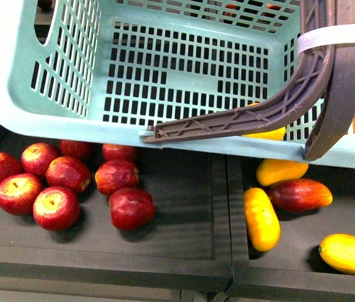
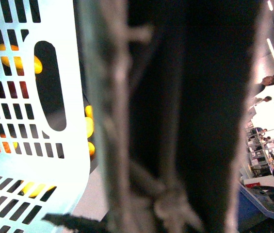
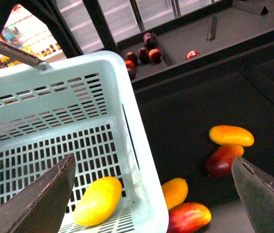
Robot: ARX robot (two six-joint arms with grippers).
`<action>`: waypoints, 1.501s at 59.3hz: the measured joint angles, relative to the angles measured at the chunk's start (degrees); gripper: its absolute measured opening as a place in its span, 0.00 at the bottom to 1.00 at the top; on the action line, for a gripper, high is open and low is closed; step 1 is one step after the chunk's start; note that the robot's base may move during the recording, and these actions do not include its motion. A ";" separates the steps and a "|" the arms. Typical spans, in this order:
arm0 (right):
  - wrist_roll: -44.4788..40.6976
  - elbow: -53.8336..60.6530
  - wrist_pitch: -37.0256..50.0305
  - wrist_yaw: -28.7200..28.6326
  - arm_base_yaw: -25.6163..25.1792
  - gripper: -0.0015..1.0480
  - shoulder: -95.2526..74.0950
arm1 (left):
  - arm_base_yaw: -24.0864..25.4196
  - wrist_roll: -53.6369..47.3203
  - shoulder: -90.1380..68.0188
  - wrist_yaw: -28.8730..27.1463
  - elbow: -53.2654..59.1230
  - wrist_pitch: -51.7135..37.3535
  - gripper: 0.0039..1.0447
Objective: Pick mango and avocado into basket
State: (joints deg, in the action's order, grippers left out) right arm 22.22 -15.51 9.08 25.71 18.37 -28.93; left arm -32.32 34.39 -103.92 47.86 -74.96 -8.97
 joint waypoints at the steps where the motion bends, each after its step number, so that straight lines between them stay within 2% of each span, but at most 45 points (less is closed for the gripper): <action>1: -0.02 0.00 0.00 0.00 0.00 0.91 0.00 | 0.00 0.07 0.00 0.02 0.00 0.00 0.07; 89: -0.63 0.07 -0.04 0.04 0.24 0.91 0.20 | -0.11 0.20 0.02 0.07 0.11 0.00 0.07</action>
State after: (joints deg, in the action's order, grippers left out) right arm 21.58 -15.44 9.04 25.76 18.61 -28.73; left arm -32.42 34.59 -103.90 47.92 -74.85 -8.97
